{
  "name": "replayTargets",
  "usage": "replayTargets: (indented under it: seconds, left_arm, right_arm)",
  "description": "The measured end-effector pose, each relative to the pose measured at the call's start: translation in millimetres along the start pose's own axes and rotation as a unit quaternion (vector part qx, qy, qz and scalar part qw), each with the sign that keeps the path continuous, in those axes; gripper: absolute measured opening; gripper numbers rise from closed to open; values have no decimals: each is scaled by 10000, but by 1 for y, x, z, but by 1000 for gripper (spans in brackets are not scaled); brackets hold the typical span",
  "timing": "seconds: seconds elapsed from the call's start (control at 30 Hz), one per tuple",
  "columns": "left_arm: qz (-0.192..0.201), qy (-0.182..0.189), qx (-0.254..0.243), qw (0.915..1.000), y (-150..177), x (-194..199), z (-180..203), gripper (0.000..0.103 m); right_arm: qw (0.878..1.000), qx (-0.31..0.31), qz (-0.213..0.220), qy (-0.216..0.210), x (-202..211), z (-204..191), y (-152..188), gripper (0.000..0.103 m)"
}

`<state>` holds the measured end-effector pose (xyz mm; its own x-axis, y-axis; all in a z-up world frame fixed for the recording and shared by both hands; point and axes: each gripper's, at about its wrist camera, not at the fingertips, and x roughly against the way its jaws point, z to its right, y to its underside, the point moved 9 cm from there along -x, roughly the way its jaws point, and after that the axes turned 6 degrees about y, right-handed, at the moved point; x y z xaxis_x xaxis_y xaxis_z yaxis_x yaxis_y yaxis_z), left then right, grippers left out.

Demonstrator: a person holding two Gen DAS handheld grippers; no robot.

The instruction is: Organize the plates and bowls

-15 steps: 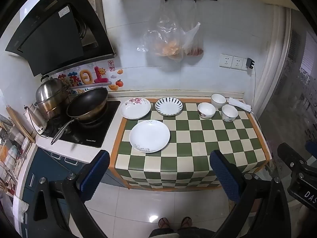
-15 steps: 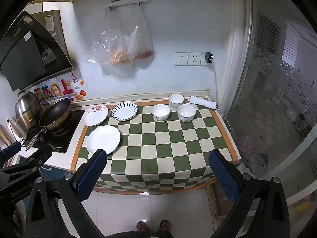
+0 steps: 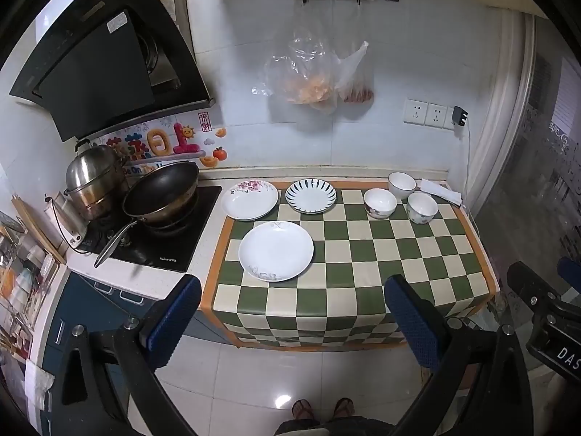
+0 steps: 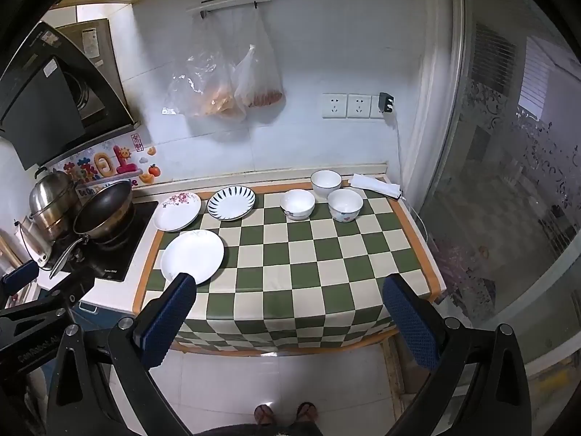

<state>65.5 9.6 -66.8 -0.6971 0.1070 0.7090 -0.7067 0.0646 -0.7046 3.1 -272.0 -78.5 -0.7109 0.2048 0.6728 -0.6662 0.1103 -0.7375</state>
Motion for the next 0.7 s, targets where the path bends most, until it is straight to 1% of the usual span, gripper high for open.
replayTargets:
  seconds: [0.2,0.7]
  left_arm:
    - [-41,6,10,10000,-4,0,0,103]
    - [-28,-3,3,10000,-2,0,0,103]
  right_arm:
    - [10000,-63,-63,-23,1,-1,1,103]
    - [9999,-79,-66,-59,3,1,0,103]
